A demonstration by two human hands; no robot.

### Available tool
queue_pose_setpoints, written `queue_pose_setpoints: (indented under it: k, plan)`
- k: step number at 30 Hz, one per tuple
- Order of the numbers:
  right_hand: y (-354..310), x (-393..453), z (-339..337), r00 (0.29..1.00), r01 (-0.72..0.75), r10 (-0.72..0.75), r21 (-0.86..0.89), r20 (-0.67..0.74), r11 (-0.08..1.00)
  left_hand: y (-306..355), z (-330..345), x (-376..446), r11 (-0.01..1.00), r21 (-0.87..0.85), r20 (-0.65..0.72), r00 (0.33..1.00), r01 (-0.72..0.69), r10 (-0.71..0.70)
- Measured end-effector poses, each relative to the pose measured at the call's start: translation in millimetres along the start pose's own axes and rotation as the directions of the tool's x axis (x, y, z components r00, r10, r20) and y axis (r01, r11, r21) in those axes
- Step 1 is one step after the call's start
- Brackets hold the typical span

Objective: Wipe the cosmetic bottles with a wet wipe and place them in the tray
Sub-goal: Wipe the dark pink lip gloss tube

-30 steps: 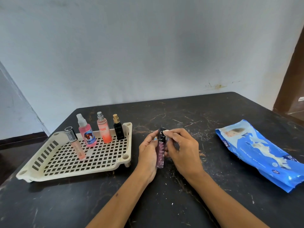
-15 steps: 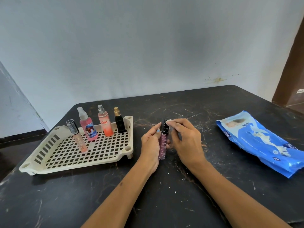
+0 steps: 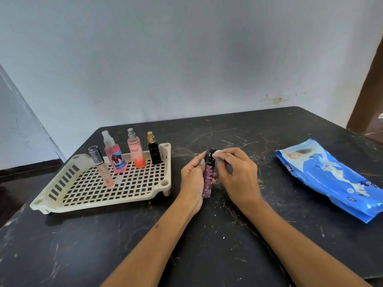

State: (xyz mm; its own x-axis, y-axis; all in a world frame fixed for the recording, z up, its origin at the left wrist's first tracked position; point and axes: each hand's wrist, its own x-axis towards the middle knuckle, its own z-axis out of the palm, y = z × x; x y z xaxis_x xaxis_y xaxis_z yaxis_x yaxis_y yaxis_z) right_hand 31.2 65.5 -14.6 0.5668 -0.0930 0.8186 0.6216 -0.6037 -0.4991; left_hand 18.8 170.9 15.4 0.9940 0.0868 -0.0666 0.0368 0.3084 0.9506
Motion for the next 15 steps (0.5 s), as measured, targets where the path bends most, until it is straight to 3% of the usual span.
queue_pose_setpoints:
  k: [15]
  plan:
    - [-0.4,1.4,-0.8,1.0,0.009,-0.009,-0.029,-0.014,1.0,-2.7,-1.5,1.8,0.998,0.069,0.033,0.999,-0.001,-0.002]
